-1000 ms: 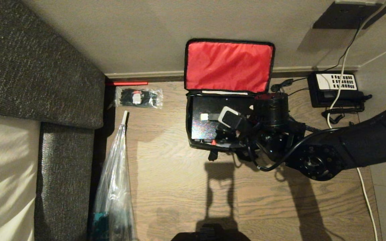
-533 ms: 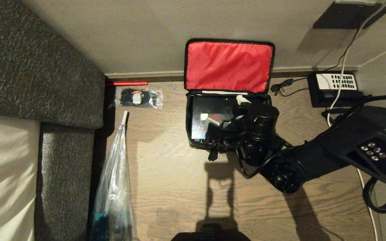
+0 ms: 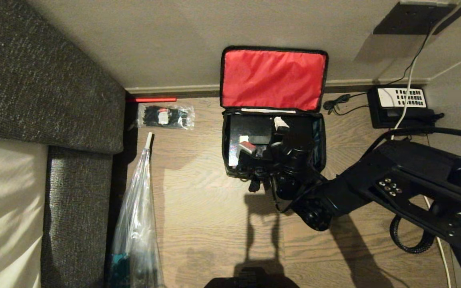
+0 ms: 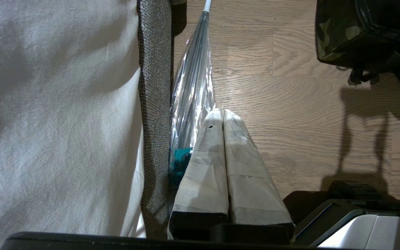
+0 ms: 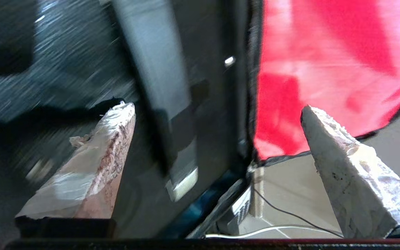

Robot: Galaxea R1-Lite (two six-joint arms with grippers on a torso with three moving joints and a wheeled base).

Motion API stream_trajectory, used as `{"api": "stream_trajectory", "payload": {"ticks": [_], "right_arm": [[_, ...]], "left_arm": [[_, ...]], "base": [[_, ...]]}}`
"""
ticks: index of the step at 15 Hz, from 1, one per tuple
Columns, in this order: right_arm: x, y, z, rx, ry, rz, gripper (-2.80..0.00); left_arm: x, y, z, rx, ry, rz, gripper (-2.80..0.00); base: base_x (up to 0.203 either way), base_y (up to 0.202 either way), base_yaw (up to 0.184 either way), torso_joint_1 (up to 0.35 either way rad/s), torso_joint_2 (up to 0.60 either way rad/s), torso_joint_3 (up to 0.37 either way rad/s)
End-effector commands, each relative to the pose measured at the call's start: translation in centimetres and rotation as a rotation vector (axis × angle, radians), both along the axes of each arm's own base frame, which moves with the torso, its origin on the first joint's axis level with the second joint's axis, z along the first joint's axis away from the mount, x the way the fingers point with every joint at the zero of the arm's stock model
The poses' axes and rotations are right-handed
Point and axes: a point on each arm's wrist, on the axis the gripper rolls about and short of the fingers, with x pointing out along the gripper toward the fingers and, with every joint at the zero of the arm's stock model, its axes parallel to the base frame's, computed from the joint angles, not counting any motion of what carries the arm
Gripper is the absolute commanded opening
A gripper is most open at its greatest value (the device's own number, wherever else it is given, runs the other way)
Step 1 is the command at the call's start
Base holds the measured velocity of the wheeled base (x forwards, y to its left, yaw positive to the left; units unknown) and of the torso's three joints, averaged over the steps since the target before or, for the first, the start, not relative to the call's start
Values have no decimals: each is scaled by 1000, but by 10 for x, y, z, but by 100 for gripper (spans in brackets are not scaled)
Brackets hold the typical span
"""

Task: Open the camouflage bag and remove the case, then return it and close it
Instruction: Grip the handle

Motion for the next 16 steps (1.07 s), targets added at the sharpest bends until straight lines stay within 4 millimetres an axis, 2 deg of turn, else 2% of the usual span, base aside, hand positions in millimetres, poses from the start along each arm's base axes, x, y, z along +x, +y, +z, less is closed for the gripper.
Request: {"api": "stream_trajectory", "payload": {"ticks": [1, 7, 9, 14, 16], "right_arm": [[7, 4, -8, -13, -35, -14, 0], [26, -12, -15, -71, -66, -76, 0], [30, -11, -19, -70, -66, -80, 0], [50, -15, -1, 8, -182, -121, 0], [59, -24, 4, 19, -214, -156, 0]], "left_arm": [[0, 0, 0, 0, -2, 1, -280], [0, 0, 0, 0, -2, 1, -280], [0, 0, 0, 0, 0, 1, -280], [0, 0, 0, 0, -2, 1, -280], [0, 0, 0, -1, -2, 1, -280]], "base": [[0, 0, 0, 0, 0, 0], [0, 0, 0, 0, 0, 0], [0, 0, 0, 0, 0, 0], [0, 0, 0, 0, 0, 0], [0, 0, 0, 0, 0, 0]]}}
